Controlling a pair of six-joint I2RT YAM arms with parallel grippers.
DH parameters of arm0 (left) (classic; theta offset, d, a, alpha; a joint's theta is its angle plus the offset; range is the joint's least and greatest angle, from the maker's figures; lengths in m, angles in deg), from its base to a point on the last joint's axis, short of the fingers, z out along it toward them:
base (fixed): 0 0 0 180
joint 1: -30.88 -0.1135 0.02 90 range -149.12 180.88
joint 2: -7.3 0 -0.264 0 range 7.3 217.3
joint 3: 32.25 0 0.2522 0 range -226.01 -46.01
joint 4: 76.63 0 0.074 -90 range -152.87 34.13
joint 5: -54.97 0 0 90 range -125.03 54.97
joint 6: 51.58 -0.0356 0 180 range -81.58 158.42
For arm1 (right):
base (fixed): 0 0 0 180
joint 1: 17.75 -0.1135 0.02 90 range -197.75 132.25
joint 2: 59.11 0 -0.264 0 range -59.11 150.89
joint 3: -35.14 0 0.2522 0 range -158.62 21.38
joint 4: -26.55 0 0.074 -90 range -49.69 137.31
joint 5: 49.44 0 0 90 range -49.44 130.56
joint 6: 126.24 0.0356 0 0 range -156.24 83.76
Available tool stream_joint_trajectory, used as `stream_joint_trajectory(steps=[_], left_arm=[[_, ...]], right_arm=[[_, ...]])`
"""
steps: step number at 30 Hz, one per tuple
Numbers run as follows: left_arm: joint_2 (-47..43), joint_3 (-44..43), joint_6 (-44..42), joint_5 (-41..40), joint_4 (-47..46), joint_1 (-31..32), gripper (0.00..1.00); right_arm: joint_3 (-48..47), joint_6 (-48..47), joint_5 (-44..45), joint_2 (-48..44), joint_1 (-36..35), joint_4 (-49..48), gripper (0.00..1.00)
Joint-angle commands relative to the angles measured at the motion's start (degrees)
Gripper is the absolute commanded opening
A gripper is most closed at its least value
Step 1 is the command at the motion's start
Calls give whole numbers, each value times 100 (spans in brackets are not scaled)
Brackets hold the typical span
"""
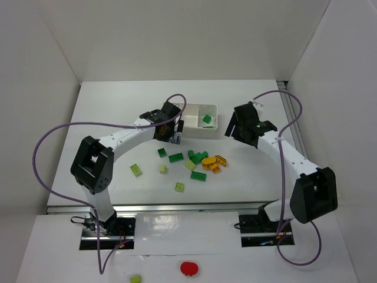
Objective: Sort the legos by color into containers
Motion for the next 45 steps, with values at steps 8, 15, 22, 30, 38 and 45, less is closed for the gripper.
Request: stream_joint_trajectory(steps=[8, 15, 22, 30, 38, 45], left_arm=[[283, 229, 2082, -35, 754, -104, 87], [688, 62, 3356, -340, 1078, -104, 77], [864, 106, 3393, -210, 1018, -386, 71], [469, -209, 2648, -254, 947, -263, 33], [231, -1606, 1522, 272, 861, 107, 27], [1732, -3917, 1196, 1459, 728, 159, 27]], right_arm=[[66, 20, -76, -63, 35, -206, 77], [66, -33, -76, -63, 35, -153, 77], [66, -33, -14, -116, 35, -100, 77], [66, -33, -67, -63, 35, -153, 77], [127, 20, -14, -116, 35, -153, 77], [180, 72, 38, -273, 35, -21, 77]])
